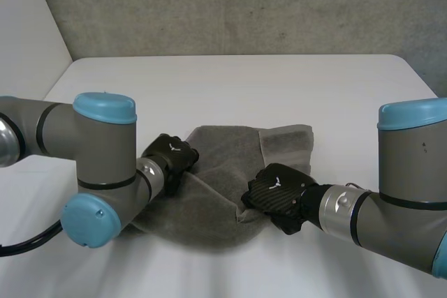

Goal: Fold the towel.

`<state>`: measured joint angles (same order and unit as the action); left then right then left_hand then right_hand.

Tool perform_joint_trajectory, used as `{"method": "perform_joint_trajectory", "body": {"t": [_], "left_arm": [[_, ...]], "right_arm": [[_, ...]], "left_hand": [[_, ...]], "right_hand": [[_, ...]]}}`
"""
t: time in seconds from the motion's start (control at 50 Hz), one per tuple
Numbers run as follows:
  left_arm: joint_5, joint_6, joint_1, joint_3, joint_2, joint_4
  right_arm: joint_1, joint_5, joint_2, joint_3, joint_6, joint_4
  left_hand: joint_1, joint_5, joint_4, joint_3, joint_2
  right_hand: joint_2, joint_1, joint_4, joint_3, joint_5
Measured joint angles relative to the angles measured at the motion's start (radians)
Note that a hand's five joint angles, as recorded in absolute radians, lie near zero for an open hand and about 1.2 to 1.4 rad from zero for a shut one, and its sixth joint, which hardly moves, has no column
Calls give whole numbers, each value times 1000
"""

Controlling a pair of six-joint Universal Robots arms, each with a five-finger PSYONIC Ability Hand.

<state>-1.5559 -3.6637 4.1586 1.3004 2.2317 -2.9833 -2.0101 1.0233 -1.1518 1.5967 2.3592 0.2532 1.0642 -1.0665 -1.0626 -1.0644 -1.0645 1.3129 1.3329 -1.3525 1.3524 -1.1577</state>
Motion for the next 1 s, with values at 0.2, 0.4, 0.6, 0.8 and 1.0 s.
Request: {"method": "perform_joint_trajectory", "body": {"t": [0.2, 0.4, 0.6, 0.8, 1.0], "left_arm": [[-1, -13, 2, -10, 49, -41], [-83, -28, 9, -134, 87, -145], [-163, 36, 55, -284, -24, -485], [-214, 192, 75, -166, -178, -701], [-202, 220, 118, 184, -268, -610]], "right_arm": [[1, 1, 7, -10, 0, -3], [14, 71, 2, -70, 26, -143], [12, 290, -30, -146, 100, -692], [3, 324, -109, -107, 168, -965], [-37, 141, -46, -98, 145, -387]], "left_hand": [[252, -225, -243, -241, -250], [386, -414, -455, -476, -427], [386, -414, -455, -478, -449], [394, -423, -455, -480, -454], [409, -438, -455, -481, -454]], "right_hand": [[0, 0, 0, 0, 0], [0, 0, 0, 0, 0], [0, 0, 0, 0, 0], [0, 0, 0, 0, 0], [0, 0, 0, 0, 0]]}}
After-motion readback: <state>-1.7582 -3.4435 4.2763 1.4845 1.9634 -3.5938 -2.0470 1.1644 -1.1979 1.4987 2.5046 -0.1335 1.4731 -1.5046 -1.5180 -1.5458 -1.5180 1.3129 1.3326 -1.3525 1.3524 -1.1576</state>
